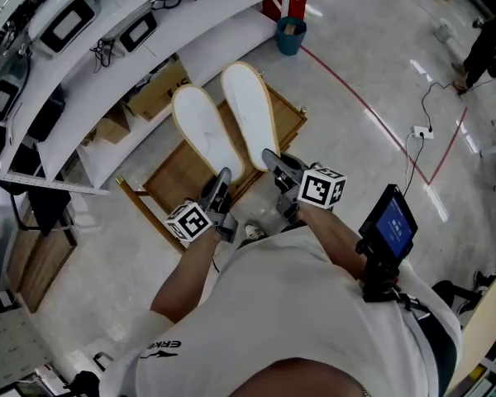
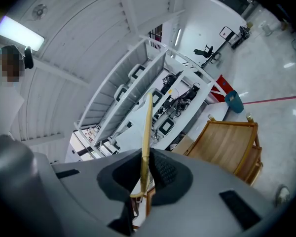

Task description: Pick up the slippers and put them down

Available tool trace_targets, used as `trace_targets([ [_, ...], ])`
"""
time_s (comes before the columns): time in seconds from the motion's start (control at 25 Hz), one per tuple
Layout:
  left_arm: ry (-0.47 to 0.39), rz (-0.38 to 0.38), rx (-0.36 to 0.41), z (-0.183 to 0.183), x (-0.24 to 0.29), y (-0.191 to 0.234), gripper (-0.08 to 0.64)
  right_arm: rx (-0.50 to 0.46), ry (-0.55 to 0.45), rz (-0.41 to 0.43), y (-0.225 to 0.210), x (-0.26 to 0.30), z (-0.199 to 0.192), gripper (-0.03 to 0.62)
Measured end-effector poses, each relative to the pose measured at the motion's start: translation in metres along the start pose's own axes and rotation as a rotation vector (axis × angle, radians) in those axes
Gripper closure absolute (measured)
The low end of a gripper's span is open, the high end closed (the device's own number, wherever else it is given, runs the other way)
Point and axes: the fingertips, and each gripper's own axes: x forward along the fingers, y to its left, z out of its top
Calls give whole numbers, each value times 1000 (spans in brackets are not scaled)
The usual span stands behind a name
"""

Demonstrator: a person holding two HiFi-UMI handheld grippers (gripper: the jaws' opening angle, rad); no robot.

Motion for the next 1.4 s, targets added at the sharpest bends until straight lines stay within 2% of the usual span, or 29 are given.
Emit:
trace_targets([
  [0.24, 0, -1, -14, -7, 50, -10, 526, 7, 3, -8, -31, -13, 38, 558],
  [0.56, -41, 43, -31, -15, 131, -21, 526, 13, 42, 12, -86, -22, 108, 558],
  [0.8, -51, 76, -39, -26, 153, -14, 526, 19, 76, 31, -108, -21, 119, 558],
  [1.04, -111, 138, -62, -38, 201, -16, 526, 40, 169, 63, -150, -22, 148, 558],
  [1.4, -167, 257, -132, -57, 198, 6, 526, 55, 304, 91, -174, -7, 139, 558],
])
